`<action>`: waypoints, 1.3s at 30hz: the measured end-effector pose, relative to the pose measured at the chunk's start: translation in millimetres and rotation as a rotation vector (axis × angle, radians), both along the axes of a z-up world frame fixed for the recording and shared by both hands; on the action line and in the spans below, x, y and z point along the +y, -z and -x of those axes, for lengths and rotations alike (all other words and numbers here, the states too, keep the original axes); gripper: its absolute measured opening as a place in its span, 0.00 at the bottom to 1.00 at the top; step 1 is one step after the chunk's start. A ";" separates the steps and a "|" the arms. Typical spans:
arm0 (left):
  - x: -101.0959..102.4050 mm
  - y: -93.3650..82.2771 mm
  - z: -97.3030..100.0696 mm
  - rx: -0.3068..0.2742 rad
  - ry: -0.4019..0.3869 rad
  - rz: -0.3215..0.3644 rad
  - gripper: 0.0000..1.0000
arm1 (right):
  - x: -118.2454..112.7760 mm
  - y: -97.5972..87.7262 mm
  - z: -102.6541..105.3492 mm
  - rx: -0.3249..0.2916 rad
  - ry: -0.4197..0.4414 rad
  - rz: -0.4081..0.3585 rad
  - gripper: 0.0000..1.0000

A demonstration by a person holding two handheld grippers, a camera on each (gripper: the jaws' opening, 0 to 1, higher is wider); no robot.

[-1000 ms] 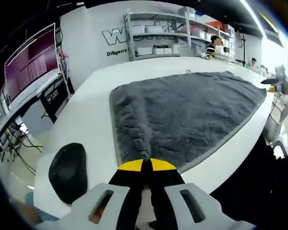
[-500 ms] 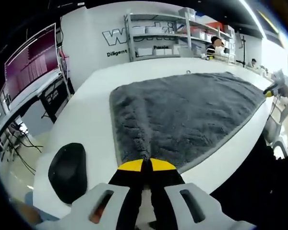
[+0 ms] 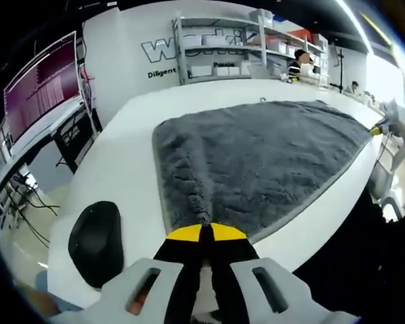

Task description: Open the folded towel by lifting each exposed corner and separating the folded layers until the towel lies flat within the target outline without major curled edges

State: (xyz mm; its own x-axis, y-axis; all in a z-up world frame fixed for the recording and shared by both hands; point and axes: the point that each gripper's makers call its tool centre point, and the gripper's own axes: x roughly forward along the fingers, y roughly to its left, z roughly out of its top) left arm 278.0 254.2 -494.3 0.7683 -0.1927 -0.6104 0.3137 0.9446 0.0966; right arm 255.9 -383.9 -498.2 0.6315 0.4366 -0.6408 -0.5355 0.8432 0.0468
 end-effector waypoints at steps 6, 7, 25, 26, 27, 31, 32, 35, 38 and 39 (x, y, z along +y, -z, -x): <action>2.1 0.4 3.8 0.010 -0.002 0.008 0.02 | -0.6 0.2 4.6 0.014 -0.010 -0.002 0.01; 2.3 0.4 3.9 0.011 -0.004 0.011 0.02 | -0.5 0.3 5.5 0.017 -0.014 -0.001 0.01; -44.1 -52.3 -30.8 -0.121 0.117 0.165 0.54 | 5.8 -63.2 -47.0 -0.158 0.046 -0.036 0.71; -45.1 -53.6 -38.5 -0.123 0.122 0.165 0.56 | 8.6 -65.5 -55.1 -0.159 0.037 -0.017 0.76; -46.8 -55.1 -46.1 -0.126 0.129 0.168 0.58 | 10.9 -66.8 -61.2 -0.160 0.031 -0.002 0.80; -58.8 -68.5 -76.2 -0.185 0.163 0.226 0.62 | 21.2 -76.5 -84.4 -0.181 0.000 0.006 0.89; -60.8 -70.5 -80.5 -0.192 0.166 0.239 0.63 | 22.6 -78.7 -89.9 -0.182 -0.005 0.001 0.90; -63.0 -75.0 -99.8 -0.197 0.160 0.290 0.68 | 24.4 -81.5 -104.2 -0.179 -0.010 -0.004 0.99; -61.4 -75.2 -122.5 -0.191 0.152 0.285 0.70 | 19.7 -80.1 -123.5 -0.165 0.002 0.006 0.99; -59.9 -75.7 -129.3 -0.188 0.150 0.279 0.70 | 17.9 -79.6 -128.8 -0.158 0.005 0.003 0.99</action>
State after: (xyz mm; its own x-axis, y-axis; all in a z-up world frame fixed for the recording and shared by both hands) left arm 407.3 194.3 -418.6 0.8127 -0.4510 -0.3691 0.4523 0.8875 -0.0886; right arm 384.7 -366.0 -418.6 0.7269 0.4316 -0.5342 -0.5317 0.8460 -0.0400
